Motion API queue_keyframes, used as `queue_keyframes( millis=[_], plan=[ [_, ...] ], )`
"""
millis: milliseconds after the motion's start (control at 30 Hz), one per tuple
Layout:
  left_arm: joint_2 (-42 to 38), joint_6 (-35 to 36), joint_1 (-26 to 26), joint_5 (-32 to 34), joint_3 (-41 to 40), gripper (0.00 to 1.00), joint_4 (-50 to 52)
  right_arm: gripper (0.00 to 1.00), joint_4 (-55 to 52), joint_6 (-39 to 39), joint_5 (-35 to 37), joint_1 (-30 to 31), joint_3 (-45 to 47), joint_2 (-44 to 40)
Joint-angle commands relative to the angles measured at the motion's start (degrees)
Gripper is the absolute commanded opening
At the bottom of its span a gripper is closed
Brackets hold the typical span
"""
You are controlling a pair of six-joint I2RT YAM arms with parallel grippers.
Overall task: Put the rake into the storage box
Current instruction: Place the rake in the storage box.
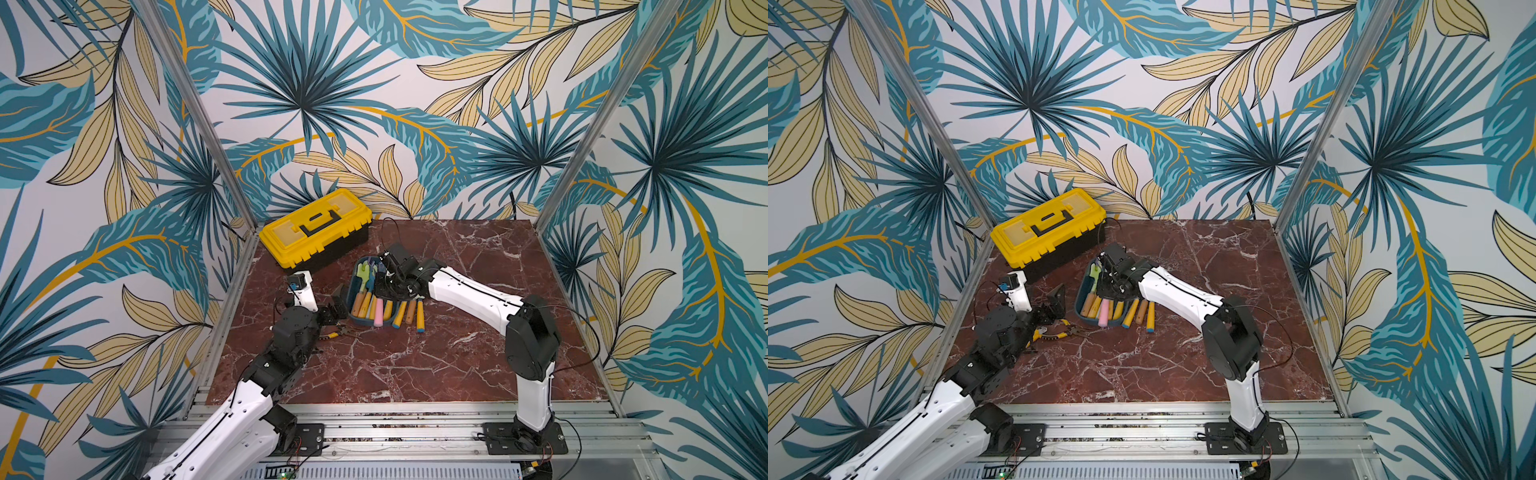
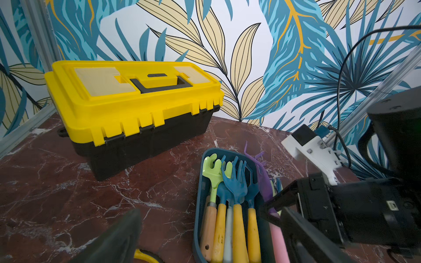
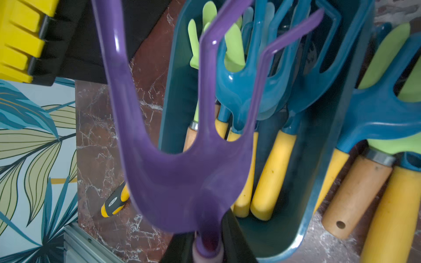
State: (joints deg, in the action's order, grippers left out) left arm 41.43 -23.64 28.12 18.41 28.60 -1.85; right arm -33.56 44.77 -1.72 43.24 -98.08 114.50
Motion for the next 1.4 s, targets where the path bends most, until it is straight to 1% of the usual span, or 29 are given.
queue_keyframes(
  millis=[0, 167, 367, 600, 900, 1367],
  plan=[
    [-1.2, -0.1, -0.3, 0.1, -1.6, 1.0, 0.1, 0.2, -2.7, 0.9, 3.3, 0.1, -2.9, 2.3],
    [-2.3, -0.1, -0.3, 0.0, -1.6, 1.0, 0.4, 0.2, -4.3, -0.9, 6.6, 0.1, -5.1, 5.1],
    [-2.9, -0.1, -0.3, 0.0, -1.6, 1.0, 0.7, 0.21, -6.2, -2.2, 6.8, 0.0, -8.9, 9.1],
    [-2.8, -0.1, -0.3, -0.1, -1.7, 1.0, 0.5, 0.22, -6.9, -1.6, 8.9, -0.5, -9.1, 10.9],
    [-1.6, -0.2, -0.3, -0.3, -1.9, 1.0, -0.2, 0.26, -6.8, -1.3, 9.2, -1.5, -9.4, 11.8],
    [-0.5, -0.1, -0.3, -0.3, -2.0, 1.0, -0.7, 0.26, -6.0, -0.5, 7.6, -2.1, -11.2, 14.0]
  ],
)
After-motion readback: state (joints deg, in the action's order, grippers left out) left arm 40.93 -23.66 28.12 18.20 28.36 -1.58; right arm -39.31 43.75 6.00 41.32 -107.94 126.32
